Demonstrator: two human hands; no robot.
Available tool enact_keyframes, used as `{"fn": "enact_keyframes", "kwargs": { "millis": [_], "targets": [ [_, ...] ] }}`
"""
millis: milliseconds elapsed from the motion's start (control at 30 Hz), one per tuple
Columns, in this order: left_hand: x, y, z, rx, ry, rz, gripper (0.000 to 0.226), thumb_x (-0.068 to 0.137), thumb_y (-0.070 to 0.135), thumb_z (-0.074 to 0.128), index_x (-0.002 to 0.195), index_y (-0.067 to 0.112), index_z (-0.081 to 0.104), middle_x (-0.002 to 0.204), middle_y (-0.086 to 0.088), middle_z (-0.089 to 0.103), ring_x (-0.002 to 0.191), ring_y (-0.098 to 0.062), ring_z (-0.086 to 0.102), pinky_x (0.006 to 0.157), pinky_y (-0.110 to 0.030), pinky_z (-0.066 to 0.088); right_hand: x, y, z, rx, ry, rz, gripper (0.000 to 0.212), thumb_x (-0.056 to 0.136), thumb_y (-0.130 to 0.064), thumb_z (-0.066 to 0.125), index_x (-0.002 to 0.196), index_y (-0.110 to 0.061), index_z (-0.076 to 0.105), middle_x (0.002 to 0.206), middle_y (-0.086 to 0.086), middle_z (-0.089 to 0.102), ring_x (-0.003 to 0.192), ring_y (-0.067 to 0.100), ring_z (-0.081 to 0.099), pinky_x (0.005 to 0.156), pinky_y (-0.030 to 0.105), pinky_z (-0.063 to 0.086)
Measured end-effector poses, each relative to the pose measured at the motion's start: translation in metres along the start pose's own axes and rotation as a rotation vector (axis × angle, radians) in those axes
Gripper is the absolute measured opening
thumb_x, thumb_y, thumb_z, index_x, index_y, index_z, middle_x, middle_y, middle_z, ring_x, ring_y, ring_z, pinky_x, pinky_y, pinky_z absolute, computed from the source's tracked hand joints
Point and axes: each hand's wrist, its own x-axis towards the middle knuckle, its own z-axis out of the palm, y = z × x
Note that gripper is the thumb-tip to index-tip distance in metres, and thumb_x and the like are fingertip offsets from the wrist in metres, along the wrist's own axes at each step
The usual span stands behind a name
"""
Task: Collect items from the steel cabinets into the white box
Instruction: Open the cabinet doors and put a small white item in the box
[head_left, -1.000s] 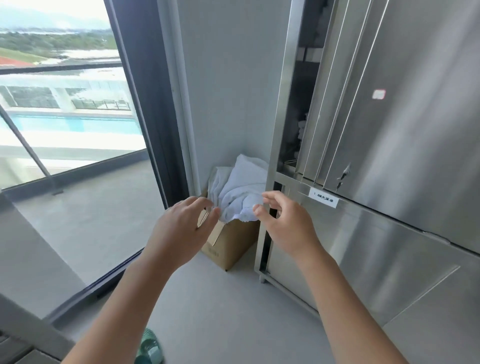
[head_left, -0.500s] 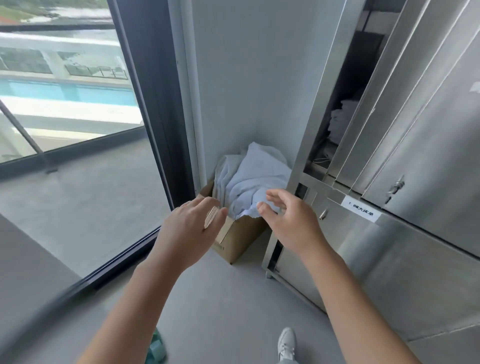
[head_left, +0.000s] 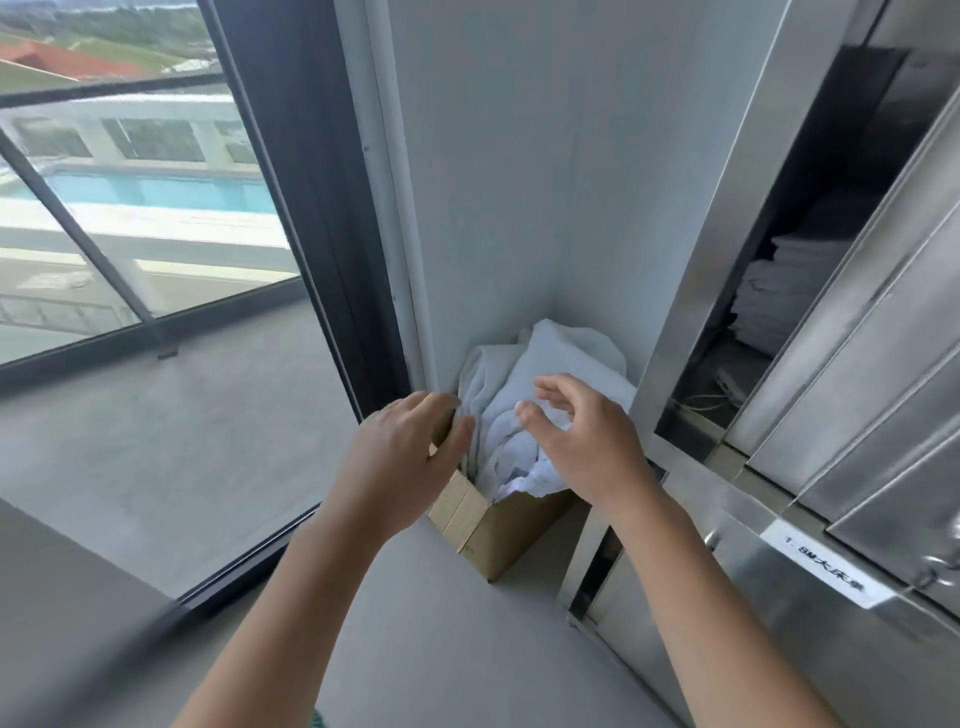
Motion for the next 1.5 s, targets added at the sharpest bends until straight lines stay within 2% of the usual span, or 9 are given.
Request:
{"fn": "enact_keyframes", "kwargs": {
  "millis": [133, 367, 533, 667, 833, 967, 1167, 1333, 1500],
  "targets": [
    [0.048, 0.015, 0.021, -0.045, -0.074, 0.108, 0.055, 0.093, 0.062, 0.027, 0.122, 0.03, 0.06, 0.113, 0.012, 0.067, 0.103, -0.013, 0.063, 0.077, -0.027, 0.044, 0.018, 0.019, -0.024, -0.014, 0.092, 0.07, 0.046, 0.096, -0.047, 0.06, 0.135, -0.025, 0.059, 0.136, -0.012, 0.063, 0.129, 0.005, 0.055, 0.107, 0.03, 0.046],
    [0.119, 0.034, 0.058, -0.166, -0.204, 0.339, 0.042, 0.098, 0.052, 0.04, 0.129, 0.029, 0.058, 0.125, 0.014, 0.063, 0.107, -0.01, 0.06, 0.076, -0.023, 0.038, 0.013, 0.046, -0.042, -0.11, 0.319, 0.305, 0.051, 0.094, -0.054, 0.057, 0.138, -0.028, 0.058, 0.138, -0.015, 0.062, 0.129, 0.005, 0.056, 0.105, 0.029, 0.046],
    [0.147, 0.036, 0.078, -0.245, -0.303, 0.501, 0.04, 0.098, 0.049, 0.043, 0.127, 0.027, 0.061, 0.12, 0.011, 0.065, 0.1, -0.012, 0.062, 0.073, -0.022, 0.037, -0.003, 0.045, -0.038, -0.195, 0.466, 0.494, 0.052, 0.094, -0.054, 0.057, 0.14, -0.03, 0.056, 0.138, -0.016, 0.062, 0.129, 0.006, 0.056, 0.105, 0.032, 0.046],
    [0.153, 0.046, 0.092, -0.327, -0.363, 0.607, 0.042, 0.097, 0.055, 0.04, 0.124, 0.03, 0.061, 0.121, 0.015, 0.065, 0.107, -0.008, 0.061, 0.079, -0.026, 0.047, -0.027, 0.041, -0.034, -0.199, 0.549, 0.595, 0.049, 0.093, -0.055, 0.057, 0.137, -0.033, 0.057, 0.135, -0.016, 0.063, 0.127, 0.006, 0.057, 0.105, 0.034, 0.046],
    [0.149, 0.079, 0.093, -0.454, -0.415, 0.699, 0.041, 0.093, 0.061, 0.035, 0.113, 0.035, 0.061, 0.105, 0.014, 0.068, 0.095, -0.009, 0.062, 0.075, -0.03, 0.052, -0.056, 0.034, -0.048, -0.186, 0.718, 0.664, 0.046, 0.094, -0.051, 0.058, 0.135, -0.03, 0.059, 0.135, -0.017, 0.064, 0.128, 0.005, 0.056, 0.107, 0.036, 0.047],
    [0.139, 0.116, 0.098, -0.549, -0.459, 0.721, 0.033, 0.097, 0.05, 0.044, 0.119, 0.031, 0.06, 0.109, 0.015, 0.069, 0.096, -0.006, 0.063, 0.076, -0.024, 0.047, -0.077, 0.032, -0.06, -0.205, 0.758, 0.677, 0.045, 0.094, -0.051, 0.058, 0.134, -0.031, 0.059, 0.134, -0.017, 0.064, 0.127, 0.005, 0.057, 0.106, 0.036, 0.047],
    [0.128, 0.168, 0.111, -0.685, -0.449, 0.664, 0.029, 0.098, 0.051, 0.043, 0.116, 0.033, 0.056, 0.106, 0.014, 0.066, 0.099, -0.005, 0.063, 0.088, -0.036, 0.053, -0.113, 0.038, -0.094, -0.242, 0.767, 0.668, 0.046, 0.094, -0.051, 0.057, 0.136, -0.031, 0.058, 0.135, -0.017, 0.064, 0.127, 0.006, 0.057, 0.105, 0.035, 0.047],
    [0.116, 0.198, 0.121, -0.716, -0.437, 0.613, 0.043, 0.098, 0.053, 0.042, 0.133, 0.029, 0.052, 0.126, 0.008, 0.062, 0.114, -0.009, 0.059, 0.097, -0.038, 0.05, -0.13, 0.051, -0.122, -0.26, 0.747, 0.635, 0.048, 0.094, -0.053, 0.056, 0.137, -0.031, 0.057, 0.138, -0.018, 0.061, 0.129, 0.004, 0.055, 0.104, 0.03, 0.045],
    [0.1, 0.21, 0.127, -0.727, -0.432, 0.555, 0.047, 0.097, 0.058, 0.042, 0.134, 0.032, 0.05, 0.129, 0.009, 0.061, 0.115, -0.008, 0.059, 0.097, -0.037, 0.049, -0.139, 0.068, -0.143, -0.253, 0.691, 0.596, 0.052, 0.094, -0.055, 0.055, 0.14, -0.032, 0.055, 0.14, -0.019, 0.06, 0.129, 0.004, 0.055, 0.106, 0.032, 0.045]
  ]
}}
